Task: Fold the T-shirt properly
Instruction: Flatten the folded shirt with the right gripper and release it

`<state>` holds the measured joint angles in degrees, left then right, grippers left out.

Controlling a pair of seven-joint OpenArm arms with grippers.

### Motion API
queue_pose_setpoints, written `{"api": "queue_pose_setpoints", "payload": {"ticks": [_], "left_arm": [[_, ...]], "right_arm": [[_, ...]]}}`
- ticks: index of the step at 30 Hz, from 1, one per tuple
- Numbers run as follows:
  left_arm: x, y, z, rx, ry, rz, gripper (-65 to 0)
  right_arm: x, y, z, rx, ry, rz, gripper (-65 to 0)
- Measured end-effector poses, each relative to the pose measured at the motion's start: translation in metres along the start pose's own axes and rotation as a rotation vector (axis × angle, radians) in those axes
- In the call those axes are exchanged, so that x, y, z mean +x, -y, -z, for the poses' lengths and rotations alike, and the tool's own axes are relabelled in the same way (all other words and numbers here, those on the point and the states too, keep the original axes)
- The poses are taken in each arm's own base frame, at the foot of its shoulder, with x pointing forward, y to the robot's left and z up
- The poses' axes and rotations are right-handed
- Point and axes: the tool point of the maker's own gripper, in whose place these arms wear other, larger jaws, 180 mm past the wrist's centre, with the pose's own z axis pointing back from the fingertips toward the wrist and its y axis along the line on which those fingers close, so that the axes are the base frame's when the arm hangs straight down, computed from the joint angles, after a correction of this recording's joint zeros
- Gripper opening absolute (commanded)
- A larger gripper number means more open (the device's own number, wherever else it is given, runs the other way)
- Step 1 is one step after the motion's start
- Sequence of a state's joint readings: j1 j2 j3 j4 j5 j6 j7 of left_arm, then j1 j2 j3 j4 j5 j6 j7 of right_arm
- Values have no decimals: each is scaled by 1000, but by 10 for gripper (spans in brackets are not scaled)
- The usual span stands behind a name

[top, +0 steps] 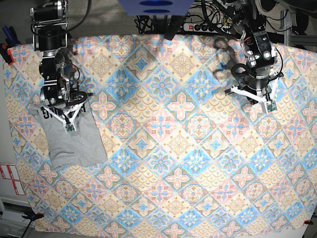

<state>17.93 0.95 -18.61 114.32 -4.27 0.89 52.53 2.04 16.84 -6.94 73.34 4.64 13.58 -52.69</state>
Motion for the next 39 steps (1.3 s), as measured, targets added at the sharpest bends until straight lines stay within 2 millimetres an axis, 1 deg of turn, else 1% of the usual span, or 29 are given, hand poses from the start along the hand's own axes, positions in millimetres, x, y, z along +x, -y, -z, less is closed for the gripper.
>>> {"api": "queue_pose_setpoints", "payload": {"ticks": [3, 5, 6, 8, 9, 11, 16, 24, 27, 32, 39], "left_arm": [[0, 0, 0, -1, -1, 0, -650], [0, 0, 0, 0, 0, 0, -650], [0, 0, 0, 0, 0, 0, -650], [0, 0, 0, 0, -1, 0, -650], [0, 0, 0, -1, -1, 0, -650], [0, 0, 0, 0, -1, 0, -650], [-1, -3, 0, 10, -2, -2, -650], [-1, -2, 0, 5, -2, -4, -650], [-1, -1, 0, 2, -3, -3, -650], [0, 0, 0, 2, -1, -3, -650], [0, 0, 0, 2, 0, -3, -650]], "right_arm": [[2, -3, 0, -7, 3, 2, -650], [11, -6, 0, 5, 20, 10, -650], [20, -13, 1, 35, 43, 22, -650], [36, -32, 0, 110, 86, 26, -650], [41, -40, -1, 132, 96, 25, -650], [47, -49, -1, 154, 107, 23, -650], [49, -43, -2, 149, 101, 20, -650], [47, -42, -1, 149, 103, 26, -650], [42, -42, -1, 147, 105, 24, -650], [30, -26, -3, 120, 81, 13, -650], [24, -17, -4, 105, 73, 12, -650]]}}
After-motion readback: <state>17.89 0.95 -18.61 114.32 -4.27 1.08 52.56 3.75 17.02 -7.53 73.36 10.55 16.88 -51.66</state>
